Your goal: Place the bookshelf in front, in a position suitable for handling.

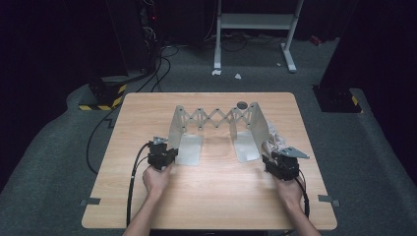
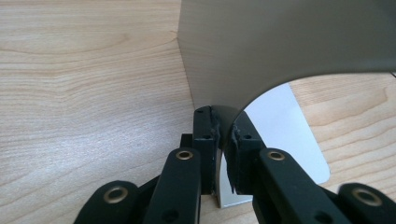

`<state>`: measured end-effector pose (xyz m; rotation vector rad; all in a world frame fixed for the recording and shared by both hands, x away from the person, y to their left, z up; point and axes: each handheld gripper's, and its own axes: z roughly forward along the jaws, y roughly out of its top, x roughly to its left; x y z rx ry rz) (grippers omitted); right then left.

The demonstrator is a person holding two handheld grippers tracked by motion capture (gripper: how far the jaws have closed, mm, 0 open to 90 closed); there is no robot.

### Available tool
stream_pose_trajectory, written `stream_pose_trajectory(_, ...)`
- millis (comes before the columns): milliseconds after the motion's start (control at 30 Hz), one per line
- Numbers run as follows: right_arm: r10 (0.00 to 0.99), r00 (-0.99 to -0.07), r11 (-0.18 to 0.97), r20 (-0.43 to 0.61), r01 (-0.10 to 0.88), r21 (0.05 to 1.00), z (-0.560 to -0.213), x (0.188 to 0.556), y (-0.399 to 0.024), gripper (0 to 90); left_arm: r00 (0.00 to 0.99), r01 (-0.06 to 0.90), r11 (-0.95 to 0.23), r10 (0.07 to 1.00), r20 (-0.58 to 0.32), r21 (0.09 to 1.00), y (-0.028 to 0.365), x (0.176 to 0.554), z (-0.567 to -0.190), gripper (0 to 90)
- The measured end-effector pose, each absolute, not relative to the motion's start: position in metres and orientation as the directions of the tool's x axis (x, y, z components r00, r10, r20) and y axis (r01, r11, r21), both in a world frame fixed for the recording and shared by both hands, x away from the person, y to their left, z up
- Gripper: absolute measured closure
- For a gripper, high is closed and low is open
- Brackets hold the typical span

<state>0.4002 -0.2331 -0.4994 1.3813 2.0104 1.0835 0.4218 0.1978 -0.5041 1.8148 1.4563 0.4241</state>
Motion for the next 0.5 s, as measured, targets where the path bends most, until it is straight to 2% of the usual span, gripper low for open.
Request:
stream_pose_trajectory(33,0.934,-0.352,0.170,0.055,0.576,0.800,-0.501,0.405,-0.239,48.2,0.296,0.684,-0.065,0.935,-0.195,0.727,0.198,0.422,-0.504,83.1)
stream_pose_trajectory(167,0.955,-0.296,0.186,0.014,0.635,0.750,-0.509,0.425,-0.245,41.9,0.294,0.684,-0.069,0.937,-0.189,0.726,0.198,0.421,-0.504,83.2)
stream_pose_trajectory(367,0.963,-0.269,0.210,-0.025,0.688,0.694,-0.517,0.447,-0.242,35.2,0.291,0.684,-0.069,0.939,-0.185,0.726,0.200,0.419,-0.504,83.5)
stream_pose_trajectory(467,0.964,-0.263,0.213,-0.034,0.693,0.689,-0.517,0.450,-0.241,37.0,0.290,0.682,-0.066,0.939,-0.186,0.728,0.200,0.418,-0.504,83.4)
stream_pose_trajectory(500,0.964,-0.264,0.216,-0.041,0.681,0.699,-0.517,0.450,-0.242,52.1,0.289,0.678,-0.063,0.939,-0.187,0.732,0.200,0.417,-0.505,83.2)
